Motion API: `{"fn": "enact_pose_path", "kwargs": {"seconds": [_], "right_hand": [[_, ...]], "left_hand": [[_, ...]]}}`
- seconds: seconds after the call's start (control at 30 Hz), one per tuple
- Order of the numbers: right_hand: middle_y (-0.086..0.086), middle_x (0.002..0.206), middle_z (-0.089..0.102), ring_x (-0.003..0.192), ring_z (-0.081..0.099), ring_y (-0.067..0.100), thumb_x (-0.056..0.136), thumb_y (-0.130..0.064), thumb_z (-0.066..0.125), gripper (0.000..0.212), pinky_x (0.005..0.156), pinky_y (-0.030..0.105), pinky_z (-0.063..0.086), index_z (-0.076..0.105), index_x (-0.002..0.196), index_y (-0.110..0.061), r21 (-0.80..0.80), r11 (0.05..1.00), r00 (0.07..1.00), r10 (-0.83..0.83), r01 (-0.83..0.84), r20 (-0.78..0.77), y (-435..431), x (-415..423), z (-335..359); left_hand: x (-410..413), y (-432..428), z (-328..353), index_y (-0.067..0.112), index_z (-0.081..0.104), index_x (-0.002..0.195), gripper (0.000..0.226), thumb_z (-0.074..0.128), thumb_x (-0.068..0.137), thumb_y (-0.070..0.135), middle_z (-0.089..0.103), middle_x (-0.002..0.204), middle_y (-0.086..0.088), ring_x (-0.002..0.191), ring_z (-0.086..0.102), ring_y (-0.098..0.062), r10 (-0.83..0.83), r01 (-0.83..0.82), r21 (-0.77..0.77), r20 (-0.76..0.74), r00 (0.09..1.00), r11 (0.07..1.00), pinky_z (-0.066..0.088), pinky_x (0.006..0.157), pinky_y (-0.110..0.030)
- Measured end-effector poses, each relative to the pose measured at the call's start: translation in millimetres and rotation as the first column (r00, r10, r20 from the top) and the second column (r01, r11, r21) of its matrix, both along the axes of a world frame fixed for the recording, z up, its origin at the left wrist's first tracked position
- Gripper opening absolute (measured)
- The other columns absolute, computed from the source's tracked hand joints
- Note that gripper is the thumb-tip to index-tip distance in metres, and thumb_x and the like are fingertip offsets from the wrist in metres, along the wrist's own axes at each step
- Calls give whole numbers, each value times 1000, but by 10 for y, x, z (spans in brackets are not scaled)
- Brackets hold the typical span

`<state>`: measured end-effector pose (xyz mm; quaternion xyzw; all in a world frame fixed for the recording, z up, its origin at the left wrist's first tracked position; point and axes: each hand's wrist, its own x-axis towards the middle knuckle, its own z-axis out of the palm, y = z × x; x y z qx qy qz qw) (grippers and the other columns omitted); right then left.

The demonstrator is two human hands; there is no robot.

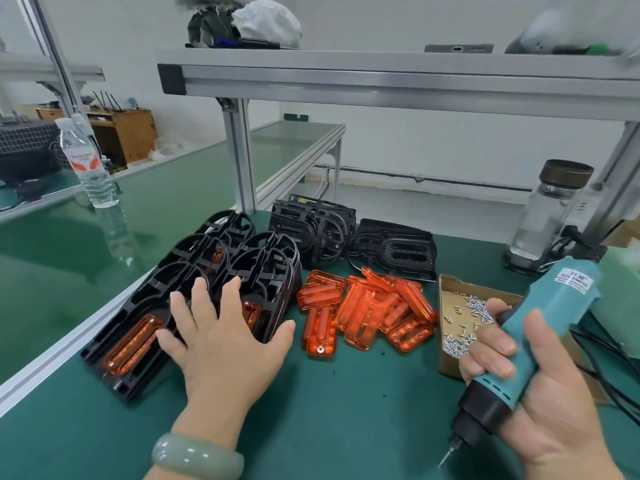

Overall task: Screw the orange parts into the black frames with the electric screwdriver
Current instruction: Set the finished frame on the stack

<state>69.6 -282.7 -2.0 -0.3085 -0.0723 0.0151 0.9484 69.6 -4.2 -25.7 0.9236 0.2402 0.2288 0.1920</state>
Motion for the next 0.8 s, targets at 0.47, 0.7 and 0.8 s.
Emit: {"fn": "enact_pose_path", "kwargs": {"seconds": [0.47,0.7,0.8], "right_hand": [[-8,57,41,40,40,3,71,-40,75,38,45,19,43,59,97,-17,-32,999,997,-31,29,-70,35,-9,61],[-7,58,41,40,40,3,70,-40,78,39,46,19,43,61,95,-17,-41,999,996,-32,29,-83,44,-21,59],[-7,57,40,39,39,4,84,-38,55,25,44,19,43,59,95,-17,-43,998,995,-51,47,-91,38,-15,41]], "left_hand": [[-98,-36,122,30,29,144,92,55,66,71,10,158,-6,144,-7,-23,-54,55,-25,52,997,998,2,113,-53],[-111,-75,156,25,33,144,90,63,69,63,17,156,-7,145,-2,-25,-80,81,-40,34,996,996,7,114,-53],[-117,-96,206,20,39,141,83,65,71,57,28,153,-8,144,6,-28,-89,91,-27,79,993,995,11,114,-52]]}}
